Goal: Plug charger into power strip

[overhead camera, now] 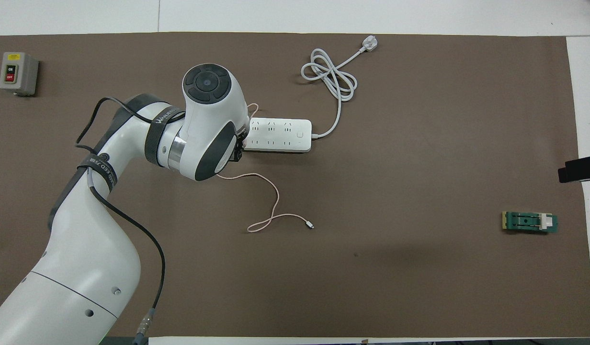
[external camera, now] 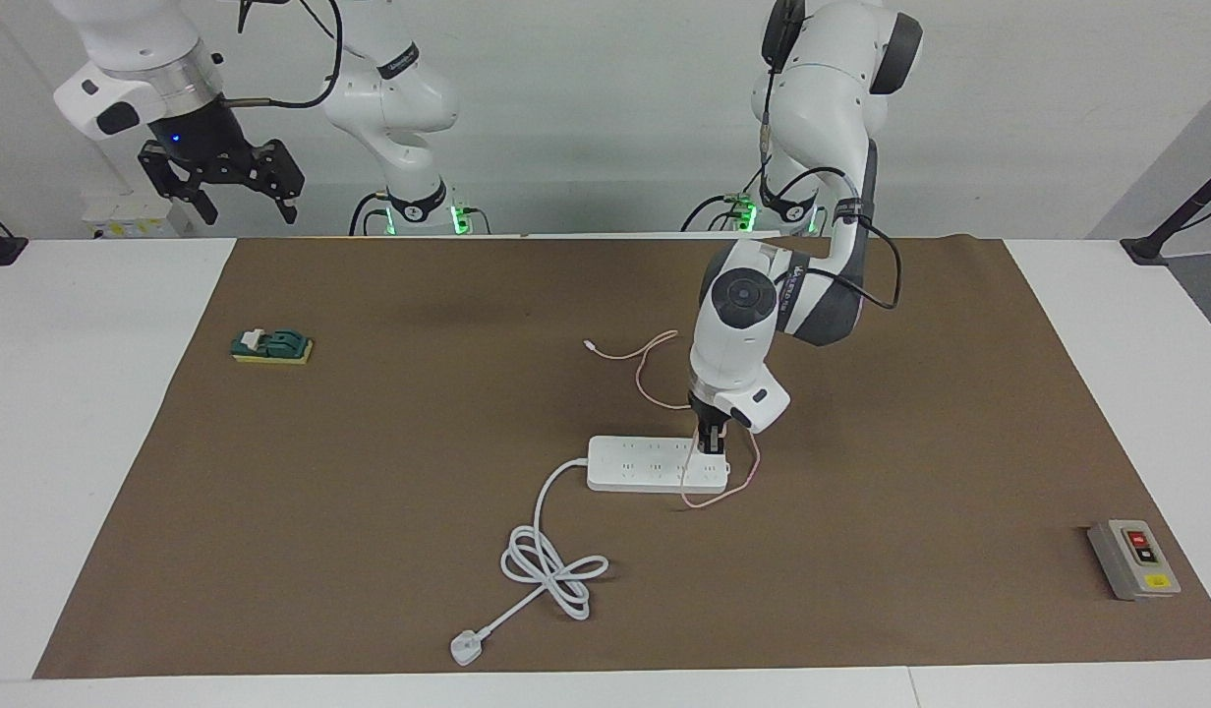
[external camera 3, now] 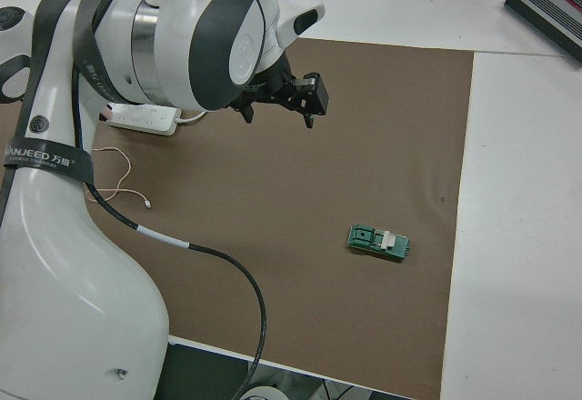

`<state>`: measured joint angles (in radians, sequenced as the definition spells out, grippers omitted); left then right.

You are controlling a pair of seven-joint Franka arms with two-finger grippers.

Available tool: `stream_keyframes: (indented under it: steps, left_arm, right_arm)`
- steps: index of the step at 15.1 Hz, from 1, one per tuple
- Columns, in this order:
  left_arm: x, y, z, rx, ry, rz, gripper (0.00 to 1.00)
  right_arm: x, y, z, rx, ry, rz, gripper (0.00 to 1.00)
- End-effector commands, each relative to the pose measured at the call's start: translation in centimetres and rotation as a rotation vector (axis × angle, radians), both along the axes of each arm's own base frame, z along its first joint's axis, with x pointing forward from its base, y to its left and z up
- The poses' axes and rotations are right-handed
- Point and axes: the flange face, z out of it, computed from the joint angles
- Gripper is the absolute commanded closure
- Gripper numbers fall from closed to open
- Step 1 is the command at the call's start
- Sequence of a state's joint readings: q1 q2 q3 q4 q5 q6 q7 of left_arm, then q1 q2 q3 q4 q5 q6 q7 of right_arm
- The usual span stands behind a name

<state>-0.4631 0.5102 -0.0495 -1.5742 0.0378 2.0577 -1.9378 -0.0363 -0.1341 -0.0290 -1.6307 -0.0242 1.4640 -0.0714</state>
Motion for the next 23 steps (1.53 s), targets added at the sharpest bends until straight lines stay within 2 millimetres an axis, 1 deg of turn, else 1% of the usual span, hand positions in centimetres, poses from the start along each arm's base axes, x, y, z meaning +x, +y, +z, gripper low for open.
stream_keyframes:
  steps: [1,4,9,18,23]
  left_arm:
    - [-0.7,0.6,-1.1,0.009,-0.006,-0.015,1.00]
    - [-0.6,1.1,-1.2,0.011,-0.001,-0.020,1.00]
    - [-0.6,1.1,-1.5,0.009,-0.005,-0.025,1.00]
    - [-1.3,0.9,-3.0,0.001,-0.018,-0.032,1.00]
    - [-1.3,1.0,-3.5,0.001,-0.034,-0.037,1.00]
  right_arm:
    - [-0.9,-0.5,0.0,-0.014,0.005,0.025,0.00]
    - [-0.9,-0.5,0.0,-0.012,0.004,0.024,0.00]
    - [-0.9,-0.5,0.0,-0.014,0.004,0.025,0.00]
    - [-0.9,-0.5,0.1,-0.013,0.003,0.024,0.00]
    - [-0.9,-0.5,0.1,-0.013,0.003,0.024,0.00]
